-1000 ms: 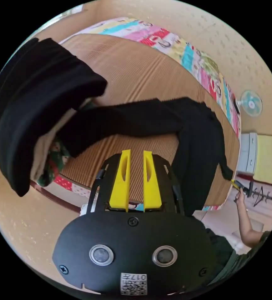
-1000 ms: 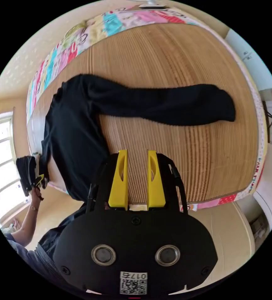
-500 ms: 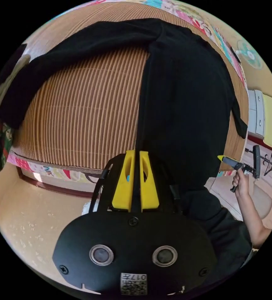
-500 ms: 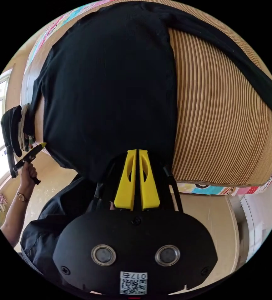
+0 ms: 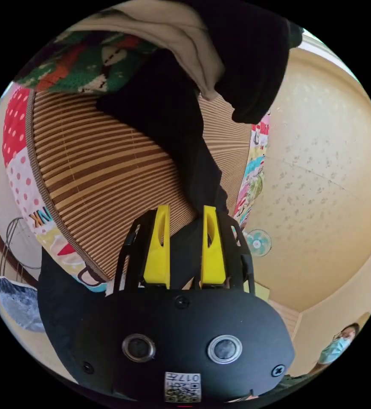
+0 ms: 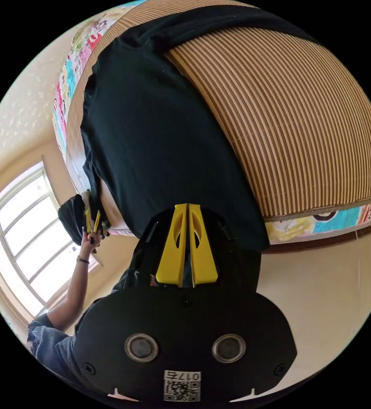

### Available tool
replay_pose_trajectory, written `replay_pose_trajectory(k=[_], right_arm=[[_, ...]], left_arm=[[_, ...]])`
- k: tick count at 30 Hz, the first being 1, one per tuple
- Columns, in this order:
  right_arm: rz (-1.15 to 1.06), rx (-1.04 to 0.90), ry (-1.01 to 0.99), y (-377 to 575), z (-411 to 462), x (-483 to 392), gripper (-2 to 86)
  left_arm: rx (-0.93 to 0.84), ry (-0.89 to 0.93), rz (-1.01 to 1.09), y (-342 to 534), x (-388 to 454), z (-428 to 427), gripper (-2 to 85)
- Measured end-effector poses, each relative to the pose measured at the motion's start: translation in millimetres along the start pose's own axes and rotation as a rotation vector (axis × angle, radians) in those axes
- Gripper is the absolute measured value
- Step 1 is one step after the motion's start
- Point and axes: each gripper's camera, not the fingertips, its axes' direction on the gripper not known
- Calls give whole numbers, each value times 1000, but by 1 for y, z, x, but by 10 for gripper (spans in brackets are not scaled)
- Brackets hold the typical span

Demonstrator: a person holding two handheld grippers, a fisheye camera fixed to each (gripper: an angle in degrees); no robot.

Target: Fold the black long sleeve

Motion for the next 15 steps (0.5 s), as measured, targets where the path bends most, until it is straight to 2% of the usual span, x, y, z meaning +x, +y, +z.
replay_pose_trajectory(k=[6, 10, 12, 14, 15], right_arm=[[67, -17, 21, 15, -10, 31, 3], [67, -31, 44, 14, -14, 41, 3], [44, -42, 56, 10, -17, 43, 3], [19, -58, 64, 7, -16, 44, 3], [4, -72, 75, 5, -14, 46, 3]], left_arm=[[79, 262, -287, -17, -59, 30, 131], [153, 458, -386, -4, -69, 48, 59], [144, 367, -319, 5, -31, 41, 41], [97, 138, -73, 18, 47, 30, 38], [103, -76, 168, 36, 111, 27, 37]])
